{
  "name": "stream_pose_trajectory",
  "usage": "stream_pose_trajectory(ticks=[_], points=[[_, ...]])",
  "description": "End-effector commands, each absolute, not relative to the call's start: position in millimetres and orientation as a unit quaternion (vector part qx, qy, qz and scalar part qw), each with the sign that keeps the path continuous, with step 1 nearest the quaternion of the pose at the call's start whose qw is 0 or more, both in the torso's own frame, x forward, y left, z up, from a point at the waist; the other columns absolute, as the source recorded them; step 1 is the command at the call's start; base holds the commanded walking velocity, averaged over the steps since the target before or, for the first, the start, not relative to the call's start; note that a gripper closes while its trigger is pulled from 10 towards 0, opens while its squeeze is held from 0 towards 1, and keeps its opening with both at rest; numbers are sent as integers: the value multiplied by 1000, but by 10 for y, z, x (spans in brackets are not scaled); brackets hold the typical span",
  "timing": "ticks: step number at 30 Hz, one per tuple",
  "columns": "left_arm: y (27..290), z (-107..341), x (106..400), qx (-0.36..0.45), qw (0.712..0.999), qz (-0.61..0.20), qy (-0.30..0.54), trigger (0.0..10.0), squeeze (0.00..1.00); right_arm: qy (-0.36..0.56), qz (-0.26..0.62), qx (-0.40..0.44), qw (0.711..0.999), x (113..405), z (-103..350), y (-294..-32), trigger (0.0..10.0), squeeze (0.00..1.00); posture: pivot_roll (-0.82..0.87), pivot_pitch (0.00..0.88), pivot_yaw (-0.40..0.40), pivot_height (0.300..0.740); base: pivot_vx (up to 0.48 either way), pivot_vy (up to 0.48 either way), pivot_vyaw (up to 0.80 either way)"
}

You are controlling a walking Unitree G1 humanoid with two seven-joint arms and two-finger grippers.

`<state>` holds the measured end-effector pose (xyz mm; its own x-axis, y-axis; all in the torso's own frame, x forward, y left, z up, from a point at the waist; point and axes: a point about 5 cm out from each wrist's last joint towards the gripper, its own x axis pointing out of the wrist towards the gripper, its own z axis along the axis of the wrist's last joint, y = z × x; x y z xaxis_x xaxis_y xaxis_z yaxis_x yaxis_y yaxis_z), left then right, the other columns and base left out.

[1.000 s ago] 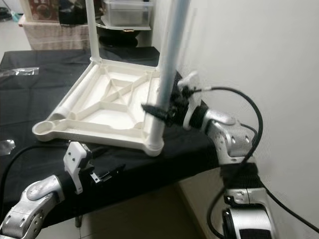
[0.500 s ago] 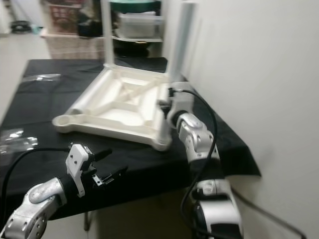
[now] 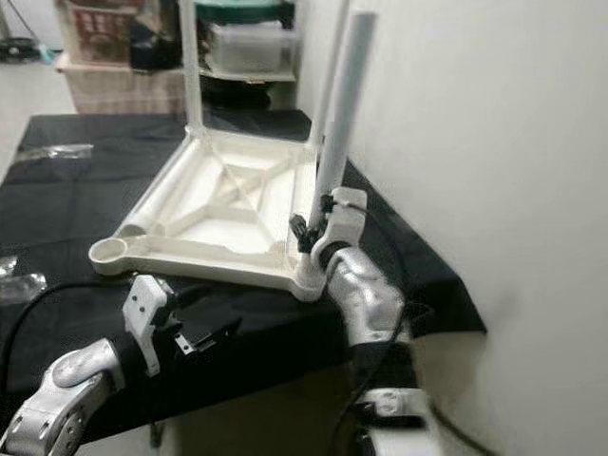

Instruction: Building children table

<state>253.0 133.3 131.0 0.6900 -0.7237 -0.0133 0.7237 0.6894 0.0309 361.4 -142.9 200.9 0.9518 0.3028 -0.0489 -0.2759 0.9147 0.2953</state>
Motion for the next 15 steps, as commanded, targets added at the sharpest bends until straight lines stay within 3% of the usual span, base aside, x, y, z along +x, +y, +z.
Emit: stream_pose_trajectory(ticks=[1,4,6,7,8,9,11,15], points=[[1318,1281,2529,11,918,-397,7,10000,0,1,268,123,956,3633,2254,-1450,10000,0,60,0,-102,740,0,0,0],[1317,1276,2517,11,918,-397,7,10000,0,-27,376,78,923,3603,2373,-1544,10000,0,68,0,-107,740,0,0,0],[1317,1276,2517,11,918,-397,7,10000,0,-27,376,78,923,3603,2373,-1544,10000,0,68,0,-107,740,0,0,0],[1317,1277,2516,10,918,-396,7,10000,0,-29,403,67,912,3574,2376,-1537,9333,0,68,0,-107,740,0,0,0],[1317,1277,2516,10,918,-396,7,10000,0,-29,403,67,912,3574,2376,-1537,9333,0,68,0,-107,740,0,0,0],[1319,1280,2514,11,918,-396,7,10000,0,-19,459,50,887,3493,2303,-1511,0,0,74,0,-109,740,0,0,0],[1325,1286,2511,13,918,-395,7,10000,0,17,527,16,850,3370,2080,-1486,0,0,78,0,-111,740,0,0,0],[1341,1290,2508,13,919,-394,7,10000,0,43,505,2,862,3413,1973,-1479,0,0,80,0,-113,740,0,0,0]])
